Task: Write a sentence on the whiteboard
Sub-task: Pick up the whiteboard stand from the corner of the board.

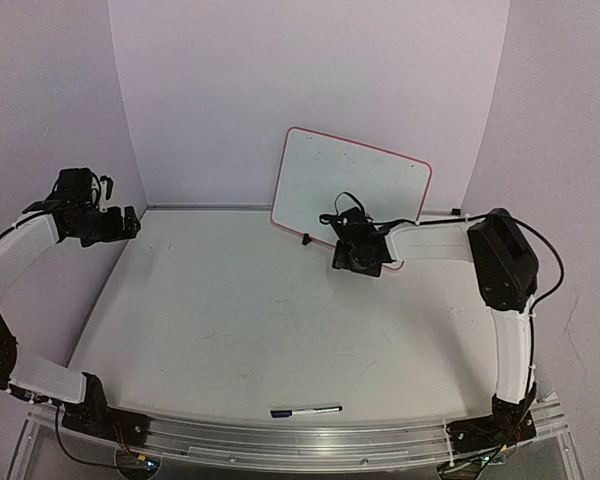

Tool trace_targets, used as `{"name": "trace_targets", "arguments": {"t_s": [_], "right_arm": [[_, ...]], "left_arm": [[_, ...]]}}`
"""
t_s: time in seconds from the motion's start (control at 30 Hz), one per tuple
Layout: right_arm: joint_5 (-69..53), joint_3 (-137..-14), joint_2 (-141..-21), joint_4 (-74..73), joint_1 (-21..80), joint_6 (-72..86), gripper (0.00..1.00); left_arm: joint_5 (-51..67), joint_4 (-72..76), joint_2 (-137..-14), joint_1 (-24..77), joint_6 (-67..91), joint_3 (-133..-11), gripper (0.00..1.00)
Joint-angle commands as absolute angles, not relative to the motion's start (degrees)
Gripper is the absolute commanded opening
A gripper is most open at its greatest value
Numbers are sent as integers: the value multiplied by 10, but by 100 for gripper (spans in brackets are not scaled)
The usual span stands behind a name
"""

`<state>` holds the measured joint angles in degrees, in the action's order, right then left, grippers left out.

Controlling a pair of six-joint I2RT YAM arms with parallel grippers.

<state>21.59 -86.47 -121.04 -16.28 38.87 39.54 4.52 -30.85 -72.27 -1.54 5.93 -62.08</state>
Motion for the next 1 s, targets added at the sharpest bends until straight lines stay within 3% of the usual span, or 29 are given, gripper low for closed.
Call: {"name": "trace_targets", "arguments": {"t_s": [0.0, 0.37, 0.97], "right_arm": [[264, -942, -1263, -213, 387, 415, 69], [324, -1022, -1349, -241, 387, 439, 51], [302, -1091, -1419, -250, 356, 440, 44]], "left_arm": [[54, -289, -705, -16, 54, -616, 99], [61, -292, -715, -16, 56, -618, 99], [87, -289, -722, -16, 50, -620, 99]]}}
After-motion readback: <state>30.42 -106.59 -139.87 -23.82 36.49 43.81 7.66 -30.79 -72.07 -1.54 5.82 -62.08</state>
